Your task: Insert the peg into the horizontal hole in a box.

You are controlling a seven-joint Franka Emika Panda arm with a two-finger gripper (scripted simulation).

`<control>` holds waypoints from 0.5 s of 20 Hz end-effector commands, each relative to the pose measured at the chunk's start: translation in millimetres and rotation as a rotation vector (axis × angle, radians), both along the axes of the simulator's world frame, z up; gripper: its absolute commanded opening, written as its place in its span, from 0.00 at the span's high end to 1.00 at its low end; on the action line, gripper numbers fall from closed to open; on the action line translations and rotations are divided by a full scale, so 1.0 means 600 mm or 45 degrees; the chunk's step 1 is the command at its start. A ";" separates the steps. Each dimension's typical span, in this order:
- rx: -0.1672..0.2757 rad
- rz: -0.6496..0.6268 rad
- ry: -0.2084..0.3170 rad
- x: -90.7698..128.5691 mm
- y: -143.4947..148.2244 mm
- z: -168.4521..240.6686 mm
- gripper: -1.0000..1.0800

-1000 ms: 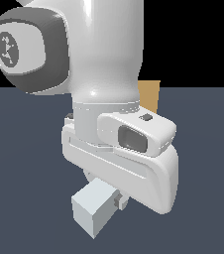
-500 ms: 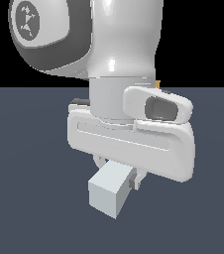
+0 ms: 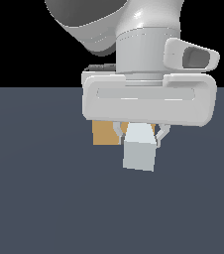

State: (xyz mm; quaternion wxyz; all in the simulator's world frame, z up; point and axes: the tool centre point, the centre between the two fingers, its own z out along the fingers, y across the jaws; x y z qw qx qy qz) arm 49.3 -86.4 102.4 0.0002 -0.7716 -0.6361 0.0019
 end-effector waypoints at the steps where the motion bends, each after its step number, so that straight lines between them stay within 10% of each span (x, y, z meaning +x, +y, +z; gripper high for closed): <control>1: 0.000 0.086 -0.004 0.013 0.013 0.023 1.00; 10: 0.002 0.246 -0.004 0.030 0.042 0.057 1.00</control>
